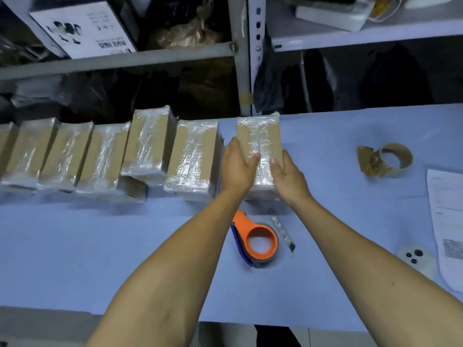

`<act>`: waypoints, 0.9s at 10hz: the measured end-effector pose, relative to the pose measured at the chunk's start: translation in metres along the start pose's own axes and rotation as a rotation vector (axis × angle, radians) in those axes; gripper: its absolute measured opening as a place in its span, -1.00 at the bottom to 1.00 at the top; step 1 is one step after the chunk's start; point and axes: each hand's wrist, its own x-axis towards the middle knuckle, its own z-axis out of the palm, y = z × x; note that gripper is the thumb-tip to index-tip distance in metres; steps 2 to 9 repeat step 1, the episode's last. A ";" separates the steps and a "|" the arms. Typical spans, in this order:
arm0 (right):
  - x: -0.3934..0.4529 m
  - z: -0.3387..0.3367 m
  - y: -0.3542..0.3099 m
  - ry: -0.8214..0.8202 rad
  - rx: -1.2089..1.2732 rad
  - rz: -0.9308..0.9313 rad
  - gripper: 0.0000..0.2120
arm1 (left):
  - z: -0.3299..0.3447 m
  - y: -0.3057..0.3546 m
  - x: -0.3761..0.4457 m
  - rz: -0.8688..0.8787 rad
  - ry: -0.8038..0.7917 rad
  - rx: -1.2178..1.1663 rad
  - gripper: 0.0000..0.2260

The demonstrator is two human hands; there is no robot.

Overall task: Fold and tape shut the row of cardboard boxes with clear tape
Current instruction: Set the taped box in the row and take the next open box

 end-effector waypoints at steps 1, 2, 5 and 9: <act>-0.014 -0.017 -0.024 0.089 -0.243 -0.053 -0.38 | -0.026 0.016 -0.010 0.112 -0.034 0.139 -0.49; -0.014 -0.017 -0.024 0.089 -0.243 -0.053 -0.38 | -0.026 0.016 -0.010 0.112 -0.034 0.139 -0.49; -0.014 -0.017 -0.024 0.089 -0.243 -0.053 -0.38 | -0.026 0.016 -0.010 0.112 -0.034 0.139 -0.49; -0.014 -0.017 -0.024 0.089 -0.243 -0.053 -0.38 | -0.026 0.016 -0.010 0.112 -0.034 0.139 -0.49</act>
